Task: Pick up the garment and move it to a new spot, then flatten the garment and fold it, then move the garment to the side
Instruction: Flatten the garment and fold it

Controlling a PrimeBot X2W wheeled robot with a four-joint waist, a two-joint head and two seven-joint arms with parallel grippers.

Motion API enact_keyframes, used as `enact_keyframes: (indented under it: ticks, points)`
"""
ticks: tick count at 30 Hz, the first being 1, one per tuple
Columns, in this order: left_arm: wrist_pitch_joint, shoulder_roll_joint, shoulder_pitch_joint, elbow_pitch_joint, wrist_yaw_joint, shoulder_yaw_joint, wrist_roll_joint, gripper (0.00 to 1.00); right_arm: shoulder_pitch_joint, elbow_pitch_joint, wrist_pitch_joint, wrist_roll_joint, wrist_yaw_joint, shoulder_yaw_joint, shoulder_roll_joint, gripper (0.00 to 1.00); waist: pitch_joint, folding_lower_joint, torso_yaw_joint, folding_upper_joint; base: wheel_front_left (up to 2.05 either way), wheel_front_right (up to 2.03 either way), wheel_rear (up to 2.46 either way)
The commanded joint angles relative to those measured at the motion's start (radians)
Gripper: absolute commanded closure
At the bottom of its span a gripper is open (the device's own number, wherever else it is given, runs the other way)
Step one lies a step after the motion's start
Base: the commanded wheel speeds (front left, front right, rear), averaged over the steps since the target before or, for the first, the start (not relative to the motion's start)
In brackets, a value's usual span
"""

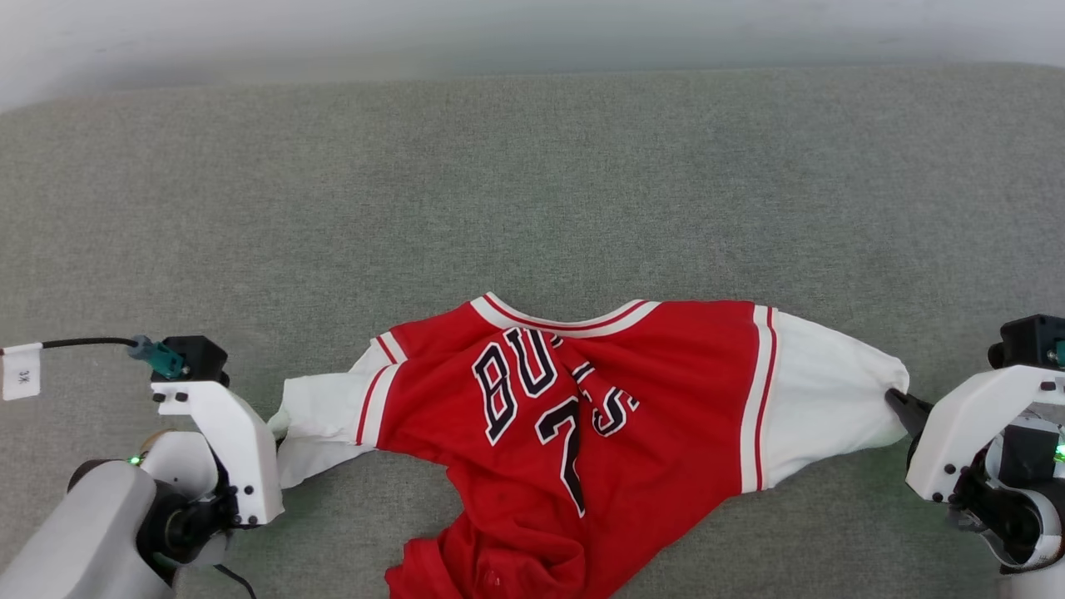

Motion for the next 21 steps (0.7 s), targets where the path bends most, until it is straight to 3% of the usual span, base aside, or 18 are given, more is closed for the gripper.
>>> enact_keyframes:
  ticks: [1,12,21]
  points:
    - [-0.004,-0.098,0.036,0.033,-0.017,-0.066,0.006,1.00,-0.013,0.008,-0.012,-0.006,0.000,0.004,-0.010,1.00,-0.007,0.0003,-0.002,0.0000,0.00,0.00,0.00]
    - [-0.256,-0.055,-0.107,0.009,0.075,0.039,0.118,1.00,-0.082,0.077,-0.082,-0.055,-0.001,-0.025,-0.078,1.00,-0.106,0.0003,0.023,0.0000,0.00,0.00,0.00]
    - [-0.301,-0.048,-0.299,0.055,0.086,0.052,0.182,1.00,-0.235,0.215,-0.132,-0.060,-0.001,0.000,-0.136,1.00,-0.192,0.0003,0.009,0.0000,0.00,0.00,0.00]
